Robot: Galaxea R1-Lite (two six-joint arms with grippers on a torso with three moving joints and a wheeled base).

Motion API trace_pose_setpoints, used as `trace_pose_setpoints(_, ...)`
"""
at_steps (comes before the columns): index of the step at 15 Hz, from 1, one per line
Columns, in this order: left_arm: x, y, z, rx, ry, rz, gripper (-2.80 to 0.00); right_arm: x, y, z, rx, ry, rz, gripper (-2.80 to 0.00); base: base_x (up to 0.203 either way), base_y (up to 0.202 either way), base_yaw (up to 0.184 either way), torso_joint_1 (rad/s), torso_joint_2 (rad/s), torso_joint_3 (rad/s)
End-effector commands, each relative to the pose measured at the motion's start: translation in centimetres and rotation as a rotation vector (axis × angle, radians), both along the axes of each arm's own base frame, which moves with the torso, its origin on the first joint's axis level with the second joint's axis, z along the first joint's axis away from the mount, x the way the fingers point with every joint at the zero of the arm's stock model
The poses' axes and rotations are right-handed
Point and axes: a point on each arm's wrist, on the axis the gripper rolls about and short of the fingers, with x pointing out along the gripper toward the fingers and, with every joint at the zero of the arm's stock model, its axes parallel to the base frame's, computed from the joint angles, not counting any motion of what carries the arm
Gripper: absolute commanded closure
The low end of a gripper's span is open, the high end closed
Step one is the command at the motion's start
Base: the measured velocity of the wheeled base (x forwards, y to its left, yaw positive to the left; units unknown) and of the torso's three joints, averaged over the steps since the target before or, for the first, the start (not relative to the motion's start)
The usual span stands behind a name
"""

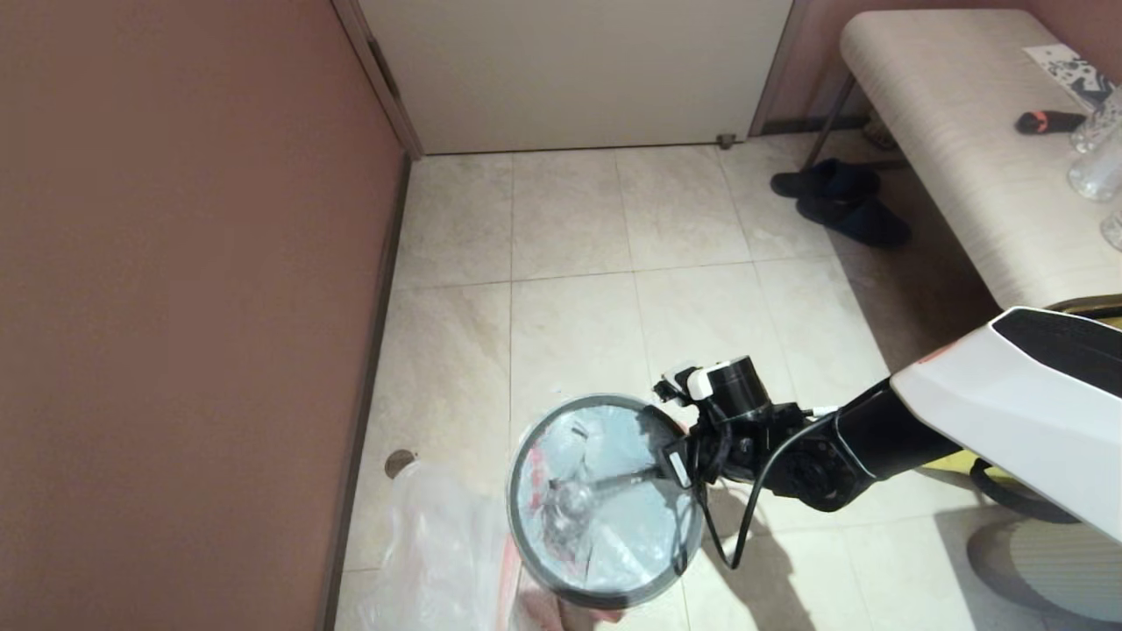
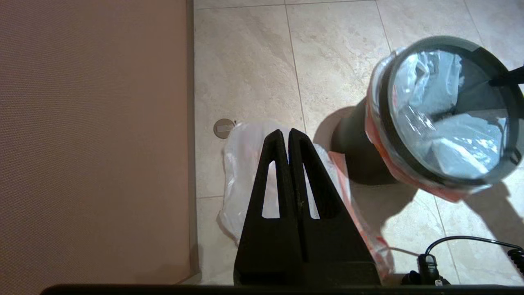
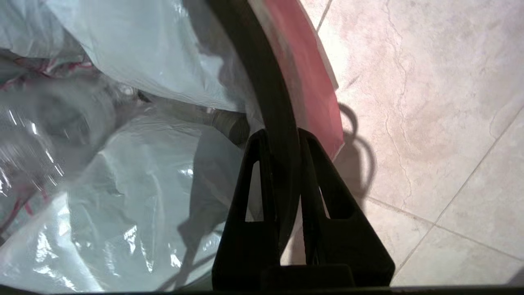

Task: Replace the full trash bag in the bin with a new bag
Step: Place the trash can ring on the floor

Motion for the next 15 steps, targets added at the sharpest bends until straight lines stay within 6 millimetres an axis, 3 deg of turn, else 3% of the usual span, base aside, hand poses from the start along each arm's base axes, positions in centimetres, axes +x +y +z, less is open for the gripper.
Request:
trace_pose_setpoints(1,0.0,0.0,0.0,0.000,0.000,0.000,0.00,-0.7,-0.1,1.1,0.008,-0.018,0.001,0.00,0.000,0.000,0.000,0.000,0.00,0.000)
trace_pose_setpoints(10,0.0,0.0,0.0,0.000,0.000,0.000,0.00,-3.4,0.1,4.7,0.023,-0.059,-0.013,0.00,0.000,0.000,0.000,0.000,0.00,0.000)
trace_pose_setpoints(13,0.0,0.0,0.0,0.000,0.001,0.000,0.00,-5.4,-0.3,7.7,0.074,-0.040,-0.033,0.00,0.000,0.000,0.000,0.000,0.00,0.000)
trace_pose_setpoints(15,0.0,0.0,0.0,0.000,0.000,0.000,0.00,-6.8,-1.6,9.4,0.061,0.004,-0.090,0.00,0.000,0.000,0.000,0.000,0.00,0.000)
